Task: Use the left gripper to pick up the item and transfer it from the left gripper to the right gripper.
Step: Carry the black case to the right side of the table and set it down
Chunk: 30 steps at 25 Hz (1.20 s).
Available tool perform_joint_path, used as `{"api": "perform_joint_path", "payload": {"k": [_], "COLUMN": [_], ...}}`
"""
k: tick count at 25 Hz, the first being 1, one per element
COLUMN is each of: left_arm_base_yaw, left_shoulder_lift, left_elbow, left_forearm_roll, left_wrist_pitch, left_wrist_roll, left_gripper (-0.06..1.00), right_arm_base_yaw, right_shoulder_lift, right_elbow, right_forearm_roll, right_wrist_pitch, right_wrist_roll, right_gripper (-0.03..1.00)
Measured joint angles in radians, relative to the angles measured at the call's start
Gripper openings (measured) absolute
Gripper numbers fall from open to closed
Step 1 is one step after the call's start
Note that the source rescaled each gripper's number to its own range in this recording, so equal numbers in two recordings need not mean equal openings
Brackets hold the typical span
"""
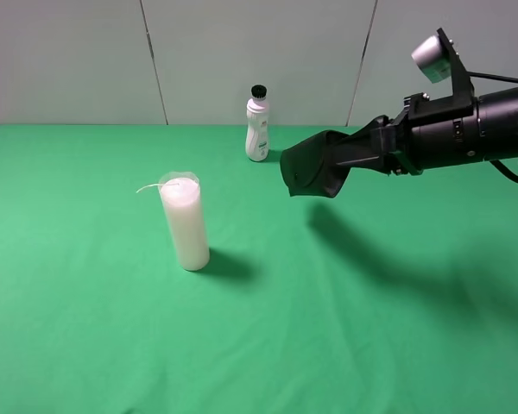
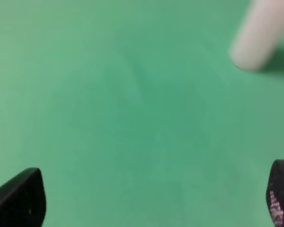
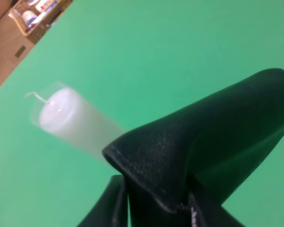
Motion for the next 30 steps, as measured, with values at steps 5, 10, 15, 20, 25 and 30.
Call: {"api": "perform_joint_path", "payload": {"k": [5,10,15,20,25,30], "left_arm_base_yaw": [0.182,0.259,0.261,0.261,0.261,0.261], "left_shoulder_lift": [-0.086,-0.088,-0.089,-0.089,-0.089,-0.089], "left_elbow": [0.000,0.000,0.000,0.000,0.000,0.000], "left_forearm_roll": [0.000,0.001,0.001,0.001,0.002,0.002], "left_wrist_pitch": [0.001,0.002,0.002,0.002,0.002,0.002], "left_wrist_roll": [0.000,0.000,0.000,0.000,0.000,0.000], "left_gripper": [0.86,0.86,0.86,0.86,0.86,0.86], "right_arm_base_yaw": [0.000,0.000,0.000,0.000,-0.007,-0.050], "right_shoulder_lift": [0.000,0.000,0.000,0.000,0.000,0.000], "right_elbow": [0.000,0.000,0.000,0.000,0.000,0.000], "right_forearm_roll": [0.001,0.003,0.006,0.008,0.011,-0.008], "right_wrist_pitch": [-0.046,-0.082,-0.175,-0.246,-0.279,-0.286], "right_wrist_roll": [0.011,0.017,0.051,0.082,0.130,0.146], "right_gripper": [0.02,0.02,0.02,0.02,0.02,0.01]}}
